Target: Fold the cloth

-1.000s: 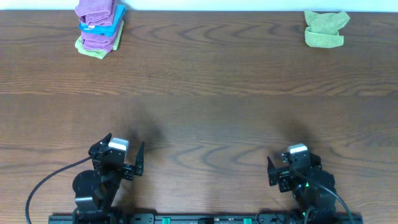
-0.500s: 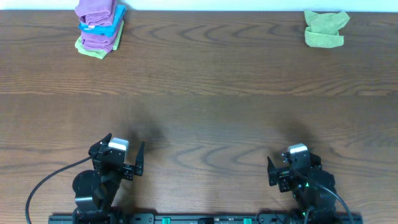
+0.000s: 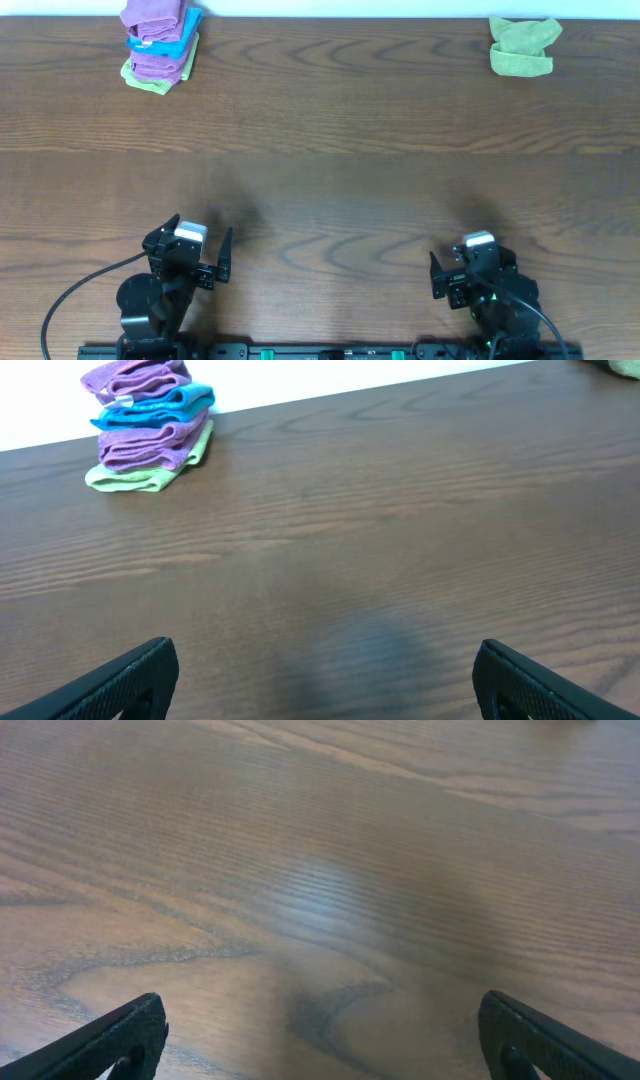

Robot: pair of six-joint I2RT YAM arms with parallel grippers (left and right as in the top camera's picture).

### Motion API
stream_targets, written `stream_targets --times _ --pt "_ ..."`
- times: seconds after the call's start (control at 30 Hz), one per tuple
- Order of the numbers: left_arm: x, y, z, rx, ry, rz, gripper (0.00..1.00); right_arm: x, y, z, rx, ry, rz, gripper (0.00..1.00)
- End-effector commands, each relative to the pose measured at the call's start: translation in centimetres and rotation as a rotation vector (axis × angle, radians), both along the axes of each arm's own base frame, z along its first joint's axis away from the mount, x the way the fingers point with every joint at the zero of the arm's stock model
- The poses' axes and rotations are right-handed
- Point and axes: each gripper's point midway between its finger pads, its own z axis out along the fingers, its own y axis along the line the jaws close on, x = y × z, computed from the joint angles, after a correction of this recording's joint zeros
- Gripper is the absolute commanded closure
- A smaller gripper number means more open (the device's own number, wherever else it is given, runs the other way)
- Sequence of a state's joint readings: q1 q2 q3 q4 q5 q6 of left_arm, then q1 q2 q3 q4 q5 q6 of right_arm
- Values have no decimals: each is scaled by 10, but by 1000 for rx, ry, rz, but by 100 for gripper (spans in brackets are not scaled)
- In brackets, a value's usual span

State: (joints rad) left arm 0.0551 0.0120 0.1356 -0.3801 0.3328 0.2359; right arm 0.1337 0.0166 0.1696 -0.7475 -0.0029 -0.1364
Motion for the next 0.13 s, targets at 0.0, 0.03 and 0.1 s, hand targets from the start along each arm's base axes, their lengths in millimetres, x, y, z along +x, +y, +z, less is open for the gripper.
stream_targets --times 0.0,0.03,0.1 --pt "0 0 -9 -4 16 0 5 1 -5 -1 -3 -5 -24 1" --pt "0 0 -9 -4 16 -1 5 1 -5 -1 -3 -5 -24 1" --pt "0 0 -9 -4 16 -1 5 1 -5 -1 -3 -5 -24 1"
